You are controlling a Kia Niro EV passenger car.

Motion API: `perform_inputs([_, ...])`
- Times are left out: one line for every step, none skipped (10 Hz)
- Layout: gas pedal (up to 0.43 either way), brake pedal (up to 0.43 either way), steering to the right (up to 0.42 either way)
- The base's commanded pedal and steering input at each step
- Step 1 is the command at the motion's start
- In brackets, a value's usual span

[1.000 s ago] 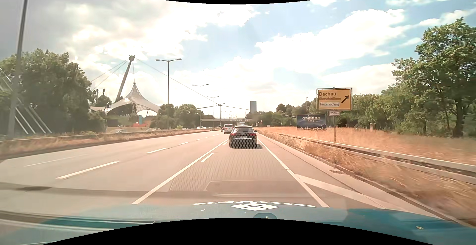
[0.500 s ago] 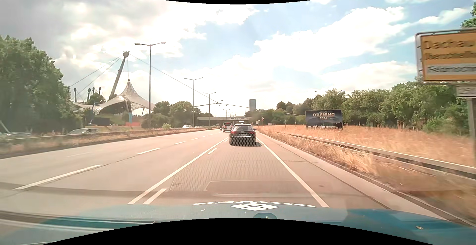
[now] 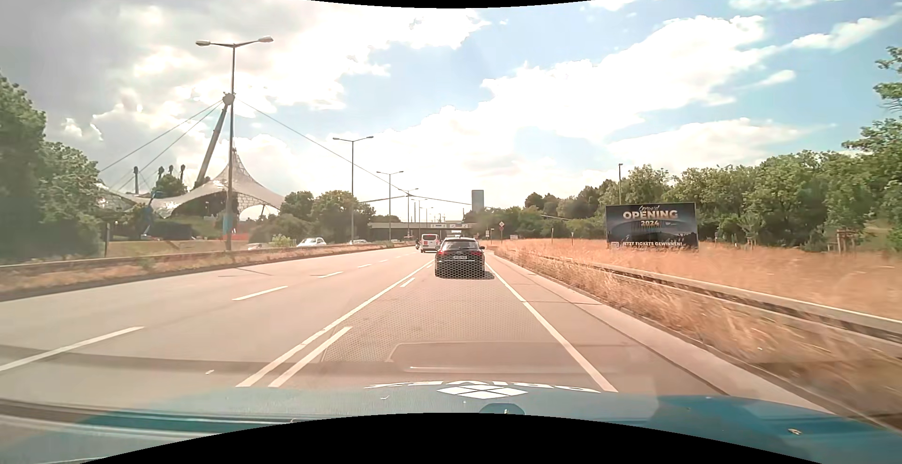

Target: Follow the waypoints while adhering to traffic rules and regulations

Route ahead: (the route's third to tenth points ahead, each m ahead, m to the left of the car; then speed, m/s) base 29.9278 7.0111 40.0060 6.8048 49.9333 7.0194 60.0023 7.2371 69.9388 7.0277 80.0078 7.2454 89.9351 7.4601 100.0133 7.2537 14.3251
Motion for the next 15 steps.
perform_inputs([0.197,0.0,-0.001])
perform_inputs([0.197,0.0,-0.002])
perform_inputs([0.197,0.0,-0.002])
perform_inputs([0.197,0.0,-0.002])
perform_inputs([0.197,0.0,-0.002])
perform_inputs([0.197,0.0,-0.003])
perform_inputs([0.197,0.0,-0.003])
perform_inputs([0.197,0.0,-0.004])
perform_inputs([0.197,0.0,-0.004])
perform_inputs([0.197,0.0,-0.004])
perform_inputs([0.189,0.0,-0.003])
perform_inputs([0.177,0.0,-0.003])
perform_inputs([0.177,0.0,-0.003])
perform_inputs([0.177,0.0,-0.003])
perform_inputs([0.177,0.0,-0.003])
